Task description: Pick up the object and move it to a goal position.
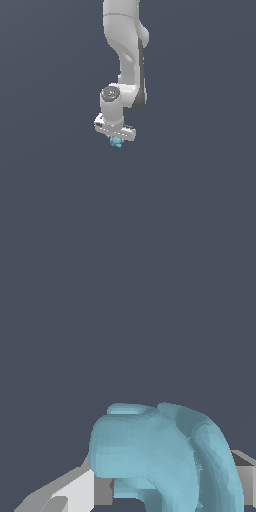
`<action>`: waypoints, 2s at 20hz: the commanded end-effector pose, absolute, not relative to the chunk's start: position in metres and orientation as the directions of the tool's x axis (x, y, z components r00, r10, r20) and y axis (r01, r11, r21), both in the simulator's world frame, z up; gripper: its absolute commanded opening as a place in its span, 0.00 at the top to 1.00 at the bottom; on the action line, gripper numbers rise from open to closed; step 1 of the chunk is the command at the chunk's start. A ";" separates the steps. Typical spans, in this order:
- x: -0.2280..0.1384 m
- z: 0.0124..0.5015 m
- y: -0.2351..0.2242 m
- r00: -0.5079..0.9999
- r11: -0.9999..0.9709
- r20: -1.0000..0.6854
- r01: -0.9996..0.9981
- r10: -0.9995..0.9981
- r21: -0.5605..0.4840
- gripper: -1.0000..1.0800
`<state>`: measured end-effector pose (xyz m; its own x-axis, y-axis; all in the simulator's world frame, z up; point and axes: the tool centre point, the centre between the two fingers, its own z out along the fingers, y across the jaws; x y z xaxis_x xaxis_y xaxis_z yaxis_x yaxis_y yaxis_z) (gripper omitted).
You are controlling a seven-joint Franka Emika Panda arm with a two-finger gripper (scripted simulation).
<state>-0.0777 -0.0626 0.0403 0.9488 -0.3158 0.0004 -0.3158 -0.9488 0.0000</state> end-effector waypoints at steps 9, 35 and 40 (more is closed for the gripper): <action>-0.077 0.045 -0.063 0.949 -0.949 0.001 -0.316 -0.316 0.000 1.00; -0.061 0.213 -0.083 0.949 -0.949 0.000 -0.316 -0.316 0.000 1.00; -0.058 0.224 -0.084 0.949 -0.949 0.000 -0.316 -0.316 0.000 1.00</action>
